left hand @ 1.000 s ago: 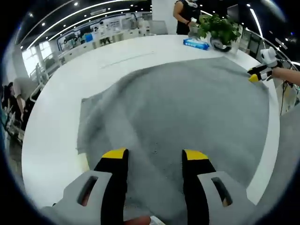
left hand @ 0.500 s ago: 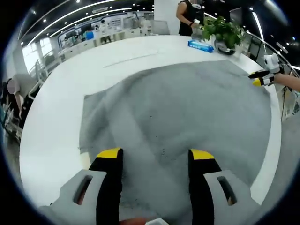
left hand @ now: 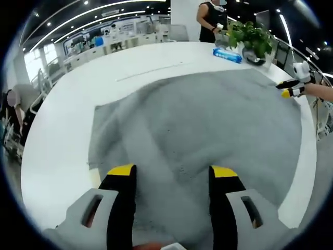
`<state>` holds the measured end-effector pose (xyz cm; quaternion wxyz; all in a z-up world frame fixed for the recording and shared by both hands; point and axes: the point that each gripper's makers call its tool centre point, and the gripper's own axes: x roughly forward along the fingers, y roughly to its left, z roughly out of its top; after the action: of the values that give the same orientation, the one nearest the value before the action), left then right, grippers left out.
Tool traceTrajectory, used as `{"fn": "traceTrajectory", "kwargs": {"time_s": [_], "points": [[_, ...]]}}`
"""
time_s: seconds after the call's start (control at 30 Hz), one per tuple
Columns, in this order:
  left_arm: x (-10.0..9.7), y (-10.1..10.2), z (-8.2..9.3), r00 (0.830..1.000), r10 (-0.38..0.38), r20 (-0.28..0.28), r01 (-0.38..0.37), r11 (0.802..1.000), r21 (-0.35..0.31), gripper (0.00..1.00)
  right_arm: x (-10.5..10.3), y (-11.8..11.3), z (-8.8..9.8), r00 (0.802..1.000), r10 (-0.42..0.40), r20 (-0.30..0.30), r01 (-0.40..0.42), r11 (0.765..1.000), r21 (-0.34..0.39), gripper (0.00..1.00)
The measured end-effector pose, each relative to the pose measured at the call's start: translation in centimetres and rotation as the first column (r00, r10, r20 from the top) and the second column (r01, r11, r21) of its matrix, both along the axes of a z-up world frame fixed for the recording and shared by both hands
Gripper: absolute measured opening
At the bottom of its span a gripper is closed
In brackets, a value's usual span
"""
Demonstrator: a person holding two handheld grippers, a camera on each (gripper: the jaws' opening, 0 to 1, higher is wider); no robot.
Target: Open the folded towel by lifting each exposed corner and separating the folded layers until the towel lies flat within the target outline without major curled edges
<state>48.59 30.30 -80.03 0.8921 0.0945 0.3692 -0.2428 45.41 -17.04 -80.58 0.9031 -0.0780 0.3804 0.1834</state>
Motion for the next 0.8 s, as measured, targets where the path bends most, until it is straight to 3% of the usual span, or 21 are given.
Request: {"fn": "traceTrajectory", "kwargs": {"time_s": [0.13,0.2,0.27,0.37,0.43,0.57,0.7,0.8], "points": [[0.0,0.0,0.0,1.000,0.011,-0.004,-0.011,1.000,0.000,0.57,-0.1,0.0,0.1,1.000,-0.012,0.011,0.012,1.000,0.006,0.57],[-0.4,-0.1,0.2,1.000,0.020,-0.013,-0.020,1.000,0.005,0.58,-0.3,-0.1,0.3,0.999,-0.039,-0.001,0.039,0.999,0.008,0.62],[-1.0,-0.5,1.2,1.000,0.029,-0.001,-0.029,0.999,-0.017,0.59,-0.3,0.2,1.5,0.997,-0.062,0.036,0.060,0.997,0.046,0.67],[-1.2,-1.7,4.3,0.994,0.075,0.083,-0.065,0.991,-0.115,0.61,-0.5,0.4,3.6,0.990,-0.104,0.098,0.094,0.990,0.104,0.65],[-1.6,-2.1,5.7,0.988,0.094,0.121,-0.076,0.987,-0.140,0.64,-0.9,0.9,5.4,0.981,-0.136,0.140,0.112,0.980,0.166,0.66],[-3.2,-3.1,8.3,0.975,0.133,0.177,-0.090,0.969,-0.231,0.71,-2.2,1.4,8.3,0.959,-0.174,0.222,0.126,0.969,0.214,0.67],[-5.8,-3.9,10.5,0.957,0.158,0.244,-0.084,0.953,-0.291,0.76,-3.3,2.5,11.0,0.930,-0.224,0.292,0.135,0.945,0.298,0.72],[-7.7,-4.2,12.0,0.932,0.214,0.292,-0.102,0.929,-0.355,0.84,-4.5,2.7,12.6,0.900,-0.266,0.345,0.154,0.935,0.319,0.78]]}}
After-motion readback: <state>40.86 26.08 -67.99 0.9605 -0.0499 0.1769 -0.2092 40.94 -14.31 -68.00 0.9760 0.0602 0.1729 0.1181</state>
